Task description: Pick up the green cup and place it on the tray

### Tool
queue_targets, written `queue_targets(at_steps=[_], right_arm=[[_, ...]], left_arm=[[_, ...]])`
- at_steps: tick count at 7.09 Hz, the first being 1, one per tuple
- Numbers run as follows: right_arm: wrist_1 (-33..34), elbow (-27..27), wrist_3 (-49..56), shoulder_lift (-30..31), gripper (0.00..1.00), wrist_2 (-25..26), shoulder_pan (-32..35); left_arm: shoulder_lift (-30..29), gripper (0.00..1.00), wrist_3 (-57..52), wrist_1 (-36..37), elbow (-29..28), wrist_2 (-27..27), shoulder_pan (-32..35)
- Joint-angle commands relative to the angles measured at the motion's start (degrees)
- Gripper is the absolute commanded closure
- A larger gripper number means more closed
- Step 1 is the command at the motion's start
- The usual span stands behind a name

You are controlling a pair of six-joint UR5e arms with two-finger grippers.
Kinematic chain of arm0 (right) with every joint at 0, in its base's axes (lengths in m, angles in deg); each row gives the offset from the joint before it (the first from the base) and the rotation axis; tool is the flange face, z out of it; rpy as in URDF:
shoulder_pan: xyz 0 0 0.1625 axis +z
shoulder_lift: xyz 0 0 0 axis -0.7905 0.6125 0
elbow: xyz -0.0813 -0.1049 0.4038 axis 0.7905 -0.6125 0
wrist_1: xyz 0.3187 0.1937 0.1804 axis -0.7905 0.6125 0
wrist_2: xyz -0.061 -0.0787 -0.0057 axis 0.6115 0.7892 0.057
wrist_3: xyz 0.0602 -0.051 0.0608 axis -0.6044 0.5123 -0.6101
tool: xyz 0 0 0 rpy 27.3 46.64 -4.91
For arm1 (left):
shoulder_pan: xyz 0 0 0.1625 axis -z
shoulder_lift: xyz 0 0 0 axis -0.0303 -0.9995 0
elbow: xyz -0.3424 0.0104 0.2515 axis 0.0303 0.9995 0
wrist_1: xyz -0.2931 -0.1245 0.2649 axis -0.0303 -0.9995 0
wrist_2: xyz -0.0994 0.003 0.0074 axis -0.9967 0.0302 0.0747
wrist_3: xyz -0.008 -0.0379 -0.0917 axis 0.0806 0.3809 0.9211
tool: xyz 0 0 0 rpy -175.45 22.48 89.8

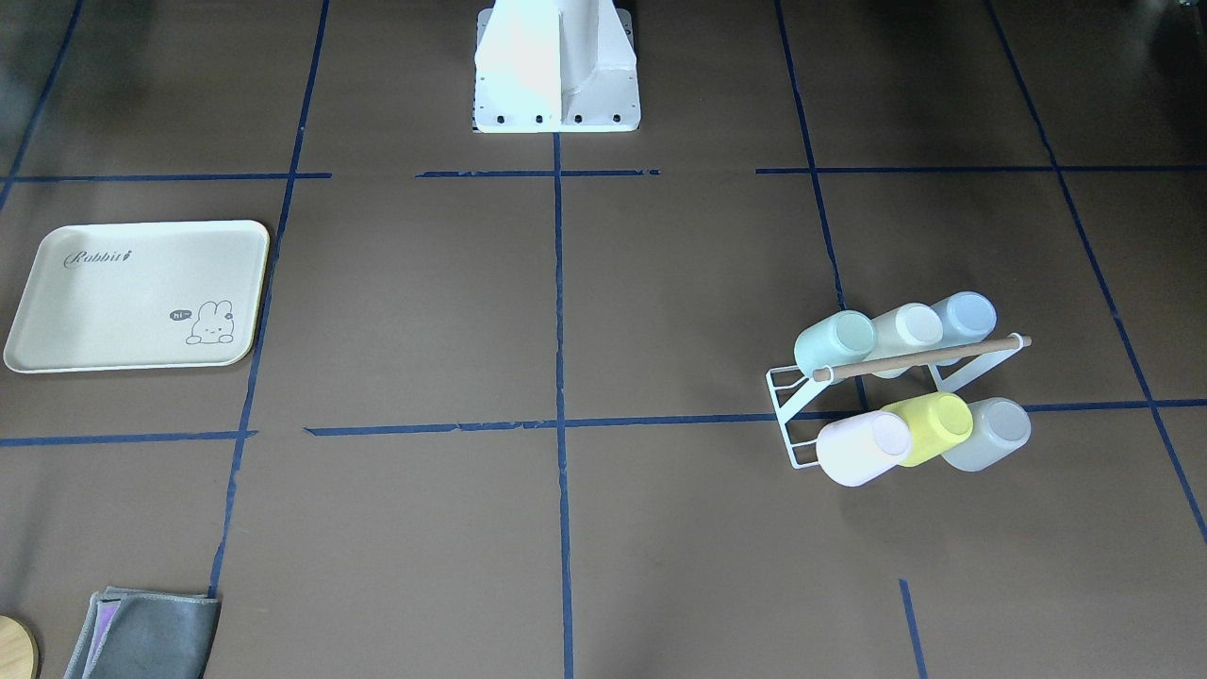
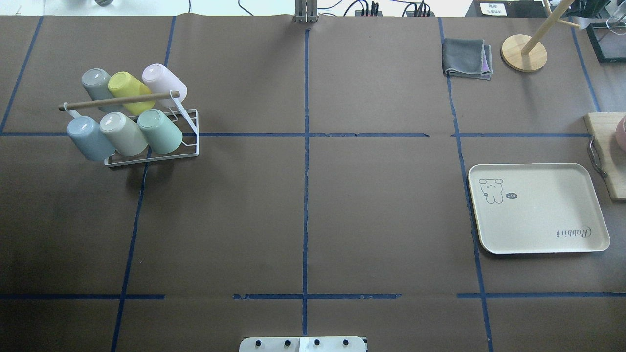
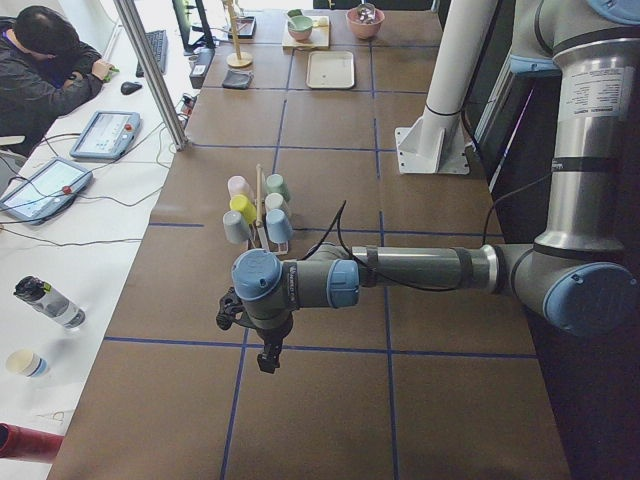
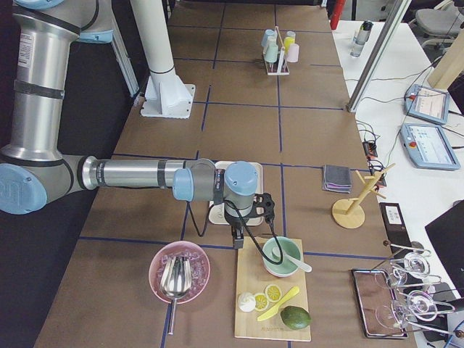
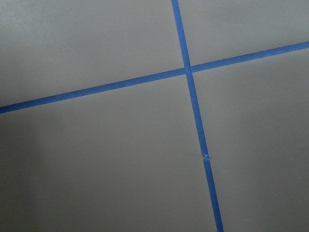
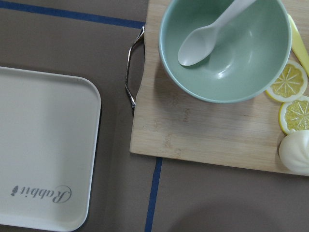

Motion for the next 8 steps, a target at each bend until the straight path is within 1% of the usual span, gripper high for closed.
queue_targets(at_steps=[1, 3, 4, 5, 6, 7, 8], right_arm=[[0.0, 0.1, 0.0, -0.5, 0.0, 0.0, -0.6], [-4.0, 0.2, -1.2, -0.8, 0.0, -1.7, -1.7], [-4.1, 0.2, -3.8, -1.2, 0.0, -2.8, -2.7], [-6.0, 0.0, -7.2, -1.0, 0.0, -4.3, -4.3], [-9.9, -0.4, -11.5, -0.5, 0.0, -4.2, -5.9], [-15.5, -2.4, -16.1, -0.3, 0.0, -4.1, -8.1], [-23.2, -6.1, -20.4, 0.0, 0.0, -4.1, -9.9]], left_arm=[[-0.1, 0.0, 0.0, 0.0, 0.0, 0.1, 0.0], [0.1, 0.0, 0.0, 0.0, -0.2, 0.0, -0.1], [0.1, 0.0, 0.0, 0.0, -0.3, 0.0, -0.1], [0.1, 0.0, 0.1, 0.0, -0.4, 0.0, -0.1], [0.1, 0.0, 0.0, 0.0, -0.4, 0.0, -0.2], [0.1, 0.0, 0.0, 0.0, -0.4, 0.0, -0.2], [0.1, 0.0, 0.0, 0.0, -0.3, 0.0, -0.2]])
